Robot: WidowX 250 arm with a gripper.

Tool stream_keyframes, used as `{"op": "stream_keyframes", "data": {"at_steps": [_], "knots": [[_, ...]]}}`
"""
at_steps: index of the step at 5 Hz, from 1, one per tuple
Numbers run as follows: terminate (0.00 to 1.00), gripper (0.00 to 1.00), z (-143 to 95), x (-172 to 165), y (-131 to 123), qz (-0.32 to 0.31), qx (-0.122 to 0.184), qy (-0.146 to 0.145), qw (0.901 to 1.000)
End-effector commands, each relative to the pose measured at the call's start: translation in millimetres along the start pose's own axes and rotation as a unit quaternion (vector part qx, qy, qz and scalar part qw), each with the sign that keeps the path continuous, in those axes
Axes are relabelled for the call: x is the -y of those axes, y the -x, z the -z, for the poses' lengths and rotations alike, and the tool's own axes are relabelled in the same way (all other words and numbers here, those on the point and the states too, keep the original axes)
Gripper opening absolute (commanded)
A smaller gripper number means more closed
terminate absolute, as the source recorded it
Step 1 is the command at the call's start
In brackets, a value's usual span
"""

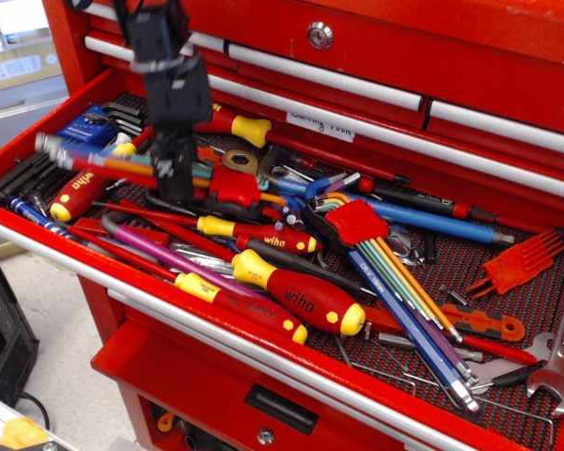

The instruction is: Pick up closest rainbow Allen key set

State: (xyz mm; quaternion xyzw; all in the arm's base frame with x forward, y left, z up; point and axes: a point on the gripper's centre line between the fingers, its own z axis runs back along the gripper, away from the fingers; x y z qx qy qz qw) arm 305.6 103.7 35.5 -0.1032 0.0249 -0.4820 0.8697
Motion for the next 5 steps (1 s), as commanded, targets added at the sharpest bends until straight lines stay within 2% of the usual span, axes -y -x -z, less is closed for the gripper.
{"op": "stream_keyframes", "data": {"at_steps": [1,3,4,5], "knots": [[0.00,0.00,-75.4,-5.9,1.2,0.004,-0.030,-0.058,0.9978],[0.00,0.00,-116.4,16.7,10.8,-0.015,-0.045,-0.112,0.9926],[0.00,0.00,-142.3,27.4,6.9,-0.020,-0.062,-0.137,0.9885],[1.00,0.00,-164.9,31.7,4.1,-0.020,-0.076,-0.156,0.9845]]}}
